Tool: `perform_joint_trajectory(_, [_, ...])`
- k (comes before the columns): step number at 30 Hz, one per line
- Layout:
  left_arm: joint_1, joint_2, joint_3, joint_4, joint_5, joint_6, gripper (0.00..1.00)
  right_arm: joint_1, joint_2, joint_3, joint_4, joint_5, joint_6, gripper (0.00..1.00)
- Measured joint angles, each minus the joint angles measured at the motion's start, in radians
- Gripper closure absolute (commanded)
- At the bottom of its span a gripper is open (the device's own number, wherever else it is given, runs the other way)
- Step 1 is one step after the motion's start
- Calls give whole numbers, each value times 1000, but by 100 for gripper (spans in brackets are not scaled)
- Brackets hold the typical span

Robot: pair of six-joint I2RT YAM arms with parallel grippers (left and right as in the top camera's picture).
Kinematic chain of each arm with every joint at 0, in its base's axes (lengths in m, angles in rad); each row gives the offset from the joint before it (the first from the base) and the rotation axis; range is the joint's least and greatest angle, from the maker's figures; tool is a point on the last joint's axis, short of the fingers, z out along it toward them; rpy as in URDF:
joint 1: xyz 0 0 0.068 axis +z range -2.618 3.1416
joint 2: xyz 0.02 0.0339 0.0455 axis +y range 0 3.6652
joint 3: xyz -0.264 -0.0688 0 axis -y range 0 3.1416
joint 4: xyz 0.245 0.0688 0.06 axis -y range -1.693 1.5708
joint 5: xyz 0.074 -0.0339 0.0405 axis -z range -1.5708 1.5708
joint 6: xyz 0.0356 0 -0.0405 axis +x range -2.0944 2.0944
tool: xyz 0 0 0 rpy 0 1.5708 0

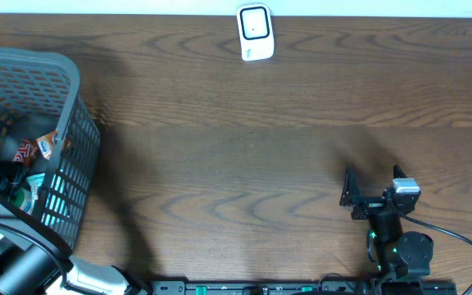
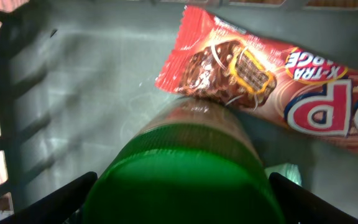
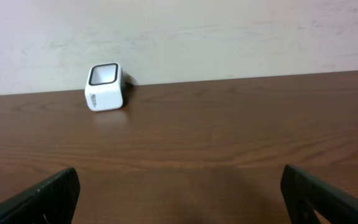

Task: Scan the item barcode
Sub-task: 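Grasp the green-capped jar with the left gripper and lift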

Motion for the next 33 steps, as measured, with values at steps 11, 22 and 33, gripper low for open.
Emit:
perform_joint_trajectory(11, [0,0,-42,66,12,6,34,0,0,0,0,0,0,1])
perform_joint_trajectory(22, [1,-2,-42,68,45,23,53,0,0,0,0,0,0,1])
perform_joint_trajectory(33, [3,-14,-42,57,73,27,52,0,0,0,0,0,0,1])
